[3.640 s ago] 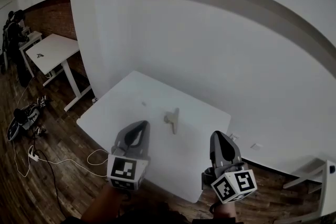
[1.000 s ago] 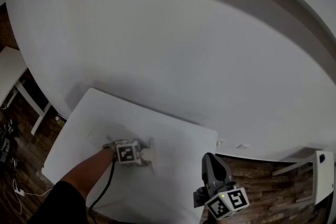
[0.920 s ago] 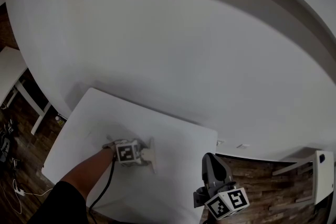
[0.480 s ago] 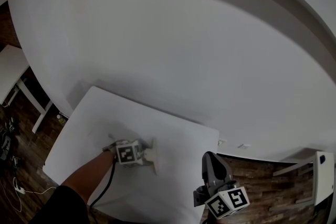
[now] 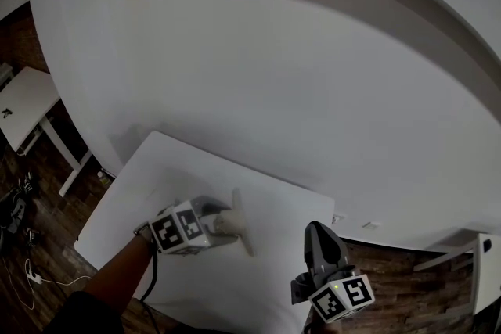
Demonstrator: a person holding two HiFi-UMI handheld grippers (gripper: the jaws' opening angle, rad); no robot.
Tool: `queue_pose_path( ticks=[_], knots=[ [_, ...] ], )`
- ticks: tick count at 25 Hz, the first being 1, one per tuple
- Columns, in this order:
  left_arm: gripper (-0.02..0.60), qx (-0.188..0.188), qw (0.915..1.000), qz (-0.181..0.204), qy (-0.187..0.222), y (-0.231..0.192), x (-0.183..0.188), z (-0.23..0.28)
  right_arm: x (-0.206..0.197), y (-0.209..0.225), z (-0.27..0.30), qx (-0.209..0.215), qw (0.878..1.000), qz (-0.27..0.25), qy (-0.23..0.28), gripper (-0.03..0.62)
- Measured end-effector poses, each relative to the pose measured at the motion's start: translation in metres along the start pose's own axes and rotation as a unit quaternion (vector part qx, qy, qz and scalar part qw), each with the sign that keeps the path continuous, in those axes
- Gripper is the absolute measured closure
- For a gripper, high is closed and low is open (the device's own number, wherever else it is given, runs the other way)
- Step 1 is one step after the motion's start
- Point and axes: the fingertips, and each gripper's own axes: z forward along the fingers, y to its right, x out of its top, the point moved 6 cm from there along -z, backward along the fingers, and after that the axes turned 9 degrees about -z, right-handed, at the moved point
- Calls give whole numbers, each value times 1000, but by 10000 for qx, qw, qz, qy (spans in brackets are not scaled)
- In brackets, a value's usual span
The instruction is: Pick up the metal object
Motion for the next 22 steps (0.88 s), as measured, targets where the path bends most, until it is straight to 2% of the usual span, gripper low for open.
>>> queue_pose_path(
  ticks=[6,12,18,22],
  knots=[
    [295,382,9988,157,249,31,37,-68,9,-12,1,231,9996,-23,134,582],
    [295,725,9944,-43,763,47,56,-113,15,-27,1,445,9988,-76,205,582],
    [295,1123,9860,-109,1229,58,68,-135,19,-33,-1,527,9982,-121,262,582],
    [295,1172,9827,-210,1420,61,70,-137,22,-35,-2,550,9980,-139,291,582]
  ],
)
